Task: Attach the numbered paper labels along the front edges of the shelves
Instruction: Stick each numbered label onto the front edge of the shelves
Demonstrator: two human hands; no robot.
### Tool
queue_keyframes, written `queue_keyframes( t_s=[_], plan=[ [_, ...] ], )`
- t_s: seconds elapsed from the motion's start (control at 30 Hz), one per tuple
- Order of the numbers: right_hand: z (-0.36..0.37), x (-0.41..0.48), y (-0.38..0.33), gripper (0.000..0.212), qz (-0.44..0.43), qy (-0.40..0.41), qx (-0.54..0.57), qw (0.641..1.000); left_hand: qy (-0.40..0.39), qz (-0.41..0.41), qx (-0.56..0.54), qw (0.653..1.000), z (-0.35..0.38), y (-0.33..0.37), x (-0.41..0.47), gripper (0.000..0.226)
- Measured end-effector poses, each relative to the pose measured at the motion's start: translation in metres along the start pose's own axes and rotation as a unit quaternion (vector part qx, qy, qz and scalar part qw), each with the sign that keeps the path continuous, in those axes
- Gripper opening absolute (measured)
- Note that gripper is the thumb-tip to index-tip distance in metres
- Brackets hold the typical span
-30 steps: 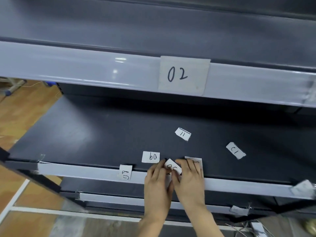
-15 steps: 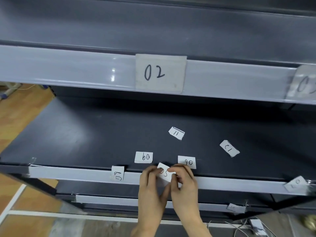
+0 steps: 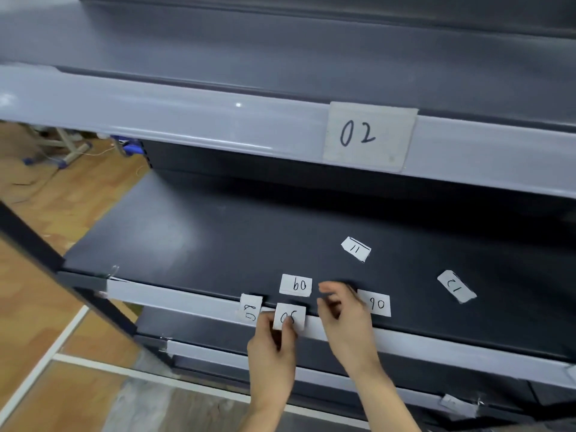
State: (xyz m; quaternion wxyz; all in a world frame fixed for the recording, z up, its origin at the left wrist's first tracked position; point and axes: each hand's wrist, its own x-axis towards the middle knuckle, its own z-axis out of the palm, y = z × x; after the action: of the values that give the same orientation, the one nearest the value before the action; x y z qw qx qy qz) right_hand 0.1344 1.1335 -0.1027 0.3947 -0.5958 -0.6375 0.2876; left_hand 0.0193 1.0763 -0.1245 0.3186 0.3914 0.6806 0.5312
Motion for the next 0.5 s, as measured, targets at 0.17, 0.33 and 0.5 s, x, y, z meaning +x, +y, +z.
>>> queue_keyframes(
  t_s=[0.17, 0.33, 0.5],
  plan=[
    [0.025, 0.039, -0.006, 0.046, -0.067, -0.082, -0.211, 0.972, -0.001, 0.0, 0.009, 1.0, -0.011, -0.008, 0.004, 0.015],
    [0.037, 0.045, -0.015, 0.05, -0.055, -0.08, -0.239, 0.966, -0.025, 0.008, 0.032, 0.999, -0.017, -0.008, 0.003, 0.016],
    [0.026, 0.042, -0.014, 0.027, -0.006, -0.038, -0.205, 0.978, -0.034, 0.01, 0.039, 0.999, -0.017, -0.005, 0.005, 0.014]
  ],
)
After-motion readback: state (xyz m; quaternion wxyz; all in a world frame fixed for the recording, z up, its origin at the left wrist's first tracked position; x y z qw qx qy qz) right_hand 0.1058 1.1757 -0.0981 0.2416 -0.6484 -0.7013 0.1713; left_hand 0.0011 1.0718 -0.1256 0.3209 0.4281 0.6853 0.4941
